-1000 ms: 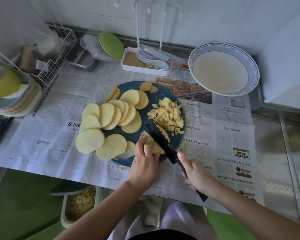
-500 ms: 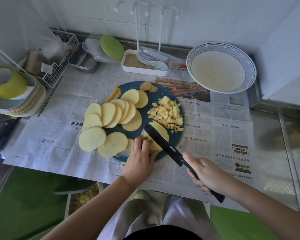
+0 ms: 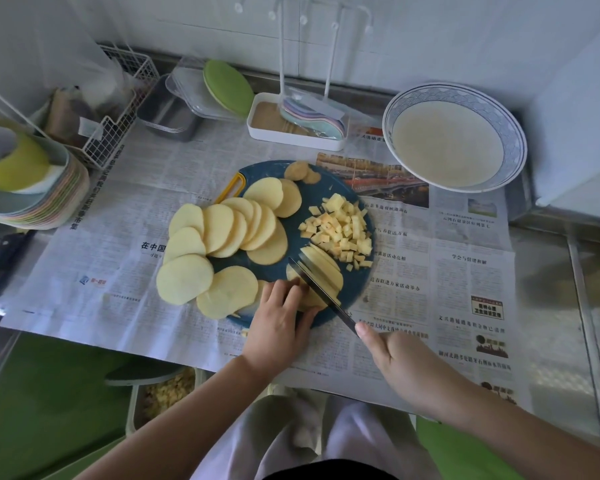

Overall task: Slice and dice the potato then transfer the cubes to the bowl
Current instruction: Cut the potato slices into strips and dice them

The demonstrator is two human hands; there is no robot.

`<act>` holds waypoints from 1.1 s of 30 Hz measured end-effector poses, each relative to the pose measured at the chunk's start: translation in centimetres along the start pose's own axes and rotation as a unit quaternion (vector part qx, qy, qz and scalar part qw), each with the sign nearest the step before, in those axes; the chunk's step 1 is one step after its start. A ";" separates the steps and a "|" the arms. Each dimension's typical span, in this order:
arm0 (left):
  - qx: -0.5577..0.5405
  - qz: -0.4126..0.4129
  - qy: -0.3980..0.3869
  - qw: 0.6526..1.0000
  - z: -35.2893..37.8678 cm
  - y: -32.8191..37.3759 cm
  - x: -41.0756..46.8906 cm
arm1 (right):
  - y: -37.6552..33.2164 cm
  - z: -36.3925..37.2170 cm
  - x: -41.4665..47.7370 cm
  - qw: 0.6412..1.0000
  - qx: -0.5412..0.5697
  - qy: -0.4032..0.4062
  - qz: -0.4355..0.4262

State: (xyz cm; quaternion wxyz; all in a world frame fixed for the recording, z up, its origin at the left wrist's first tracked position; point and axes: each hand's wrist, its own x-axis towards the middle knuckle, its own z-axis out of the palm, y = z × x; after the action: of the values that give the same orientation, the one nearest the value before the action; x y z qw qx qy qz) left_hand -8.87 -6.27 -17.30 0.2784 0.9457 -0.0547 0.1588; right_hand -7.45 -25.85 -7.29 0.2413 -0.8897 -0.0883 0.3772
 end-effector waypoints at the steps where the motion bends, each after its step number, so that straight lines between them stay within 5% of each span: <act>1: -0.001 0.000 0.001 1.000 0.0 0.0 0.0 | -0.1 -0.1 0.1 1.000 -0.009 -0.004 0.003; 15: -0.012 -0.004 -0.011 1.000 0.3 -0.2 0.0 | -1.1 1.5 1.5 0.998 -0.040 0.025 0.040; 24: -0.040 -0.009 0.019 0.999 0.3 -0.6 -0.2 | 1.3 1.4 2.5 0.979 0.193 -0.002 0.058; 33: -0.052 0.026 0.010 0.998 0.0 -1.3 -0.4 | 0.8 -0.6 0.7 0.976 0.211 -0.029 0.036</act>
State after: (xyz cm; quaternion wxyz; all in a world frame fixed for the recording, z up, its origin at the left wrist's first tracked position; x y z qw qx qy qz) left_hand -8.99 -5.16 -18.15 0.3238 0.9264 -0.0844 0.1727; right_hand -6.54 -26.51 -7.71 0.4076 -0.8099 0.0181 0.4215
